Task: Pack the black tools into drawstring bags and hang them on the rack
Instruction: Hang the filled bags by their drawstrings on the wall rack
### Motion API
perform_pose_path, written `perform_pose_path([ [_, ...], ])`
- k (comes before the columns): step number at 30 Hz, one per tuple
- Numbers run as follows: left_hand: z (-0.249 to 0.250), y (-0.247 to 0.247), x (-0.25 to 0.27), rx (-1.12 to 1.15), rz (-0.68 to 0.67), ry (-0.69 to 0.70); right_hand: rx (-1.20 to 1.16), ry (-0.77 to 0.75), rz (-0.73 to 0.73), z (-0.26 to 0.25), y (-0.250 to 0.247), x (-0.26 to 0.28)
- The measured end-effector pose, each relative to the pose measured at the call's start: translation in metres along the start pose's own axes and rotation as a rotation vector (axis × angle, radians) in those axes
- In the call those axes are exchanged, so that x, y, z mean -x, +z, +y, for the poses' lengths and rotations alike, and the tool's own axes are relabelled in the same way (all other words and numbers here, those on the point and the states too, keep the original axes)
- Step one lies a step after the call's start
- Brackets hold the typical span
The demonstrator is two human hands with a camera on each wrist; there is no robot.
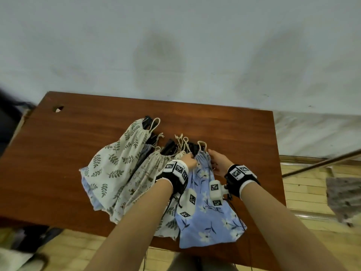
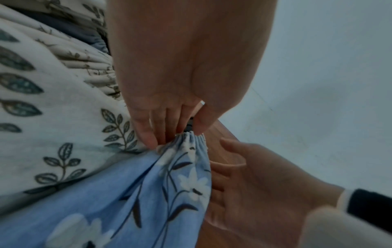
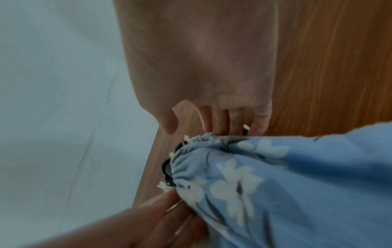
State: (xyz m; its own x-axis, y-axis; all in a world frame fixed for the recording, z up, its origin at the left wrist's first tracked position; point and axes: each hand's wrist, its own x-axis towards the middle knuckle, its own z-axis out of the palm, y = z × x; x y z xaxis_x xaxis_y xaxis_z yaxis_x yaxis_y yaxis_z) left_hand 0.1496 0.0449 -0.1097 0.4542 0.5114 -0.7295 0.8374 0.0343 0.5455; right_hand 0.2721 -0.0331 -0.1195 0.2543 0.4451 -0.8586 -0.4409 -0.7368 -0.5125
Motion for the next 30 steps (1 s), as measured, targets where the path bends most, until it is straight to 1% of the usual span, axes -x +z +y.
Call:
perform_pose_path([
  [2, 0.001, -0.001, -0.002, 0.028, -0.032, -0.006, 0.002, -0.006, -0.041, -0.003, -0.002, -0.014],
  [4, 0.001, -0.001, -0.003, 0.116, -0.062, 0.015, 0.049, -0.041, -0.090, 0.006, -0.014, -0.056],
  [5, 0.001, -0.001, -0.004, 0.162, -0.053, 0.030, 0.080, -0.049, -0.115, 0.011, -0.020, -0.074],
  [6, 0.001, -0.003, -0.002, 0.193, -0.033, 0.040, 0.085, -0.068, -0.135, 0.014, -0.023, -0.080],
  [7, 0.001, -0.006, 0.001, 0.211, -0.015, 0.047, 0.094, -0.065, -0.158, 0.010, -0.021, -0.066],
  [8, 0.001, -0.011, 0.005, 0.234, -0.012, 0.053, 0.100, -0.053, -0.155, -0.004, -0.012, -0.025],
  [10, 0.002, -0.021, 0.010, 0.357, -0.043, 0.051, 0.072, -0.074, -0.155, -0.019, -0.002, 0.024],
  [11, 0.006, -0.028, 0.014, 0.429, -0.063, 0.042, 0.052, -0.097, -0.181, -0.022, -0.002, 0.038],
  [13, 0.014, -0.041, 0.024, 0.546, -0.087, 0.015, 0.029, -0.145, -0.203, -0.024, -0.006, 0.053],
  [15, 0.021, -0.048, 0.032, 0.582, -0.109, 0.010, 0.003, -0.206, -0.230, -0.024, -0.010, 0.067],
  [17, 0.030, -0.050, 0.040, 0.498, -0.154, -0.004, 0.001, -0.241, -0.229, -0.025, -0.014, 0.082],
  [19, 0.033, -0.046, 0.048, 0.425, -0.234, -0.068, -0.006, -0.286, -0.231, -0.026, -0.018, 0.096],
  [21, 0.035, -0.039, 0.059, 0.364, -0.267, -0.110, -0.022, -0.340, -0.257, -0.025, -0.023, 0.107],
  [23, 0.040, -0.031, 0.069, 0.376, -0.310, -0.087, 0.000, -0.400, -0.239, -0.023, -0.026, 0.120],
  [24, 0.045, -0.029, 0.077, 0.409, -0.309, -0.067, 0.016, -0.425, -0.220, -0.022, -0.027, 0.128],
  [27, 0.058, -0.024, 0.094, 0.508, -0.254, -0.014, 0.027, -0.498, -0.183, -0.013, -0.034, 0.140],
  [28, 0.060, -0.023, 0.098, 0.511, -0.249, 0.004, 0.009, -0.524, -0.194, -0.009, -0.036, 0.145],
  [30, 0.061, -0.022, 0.104, 0.530, -0.284, 0.043, -0.027, -0.554, -0.245, -0.001, -0.042, 0.152],
])
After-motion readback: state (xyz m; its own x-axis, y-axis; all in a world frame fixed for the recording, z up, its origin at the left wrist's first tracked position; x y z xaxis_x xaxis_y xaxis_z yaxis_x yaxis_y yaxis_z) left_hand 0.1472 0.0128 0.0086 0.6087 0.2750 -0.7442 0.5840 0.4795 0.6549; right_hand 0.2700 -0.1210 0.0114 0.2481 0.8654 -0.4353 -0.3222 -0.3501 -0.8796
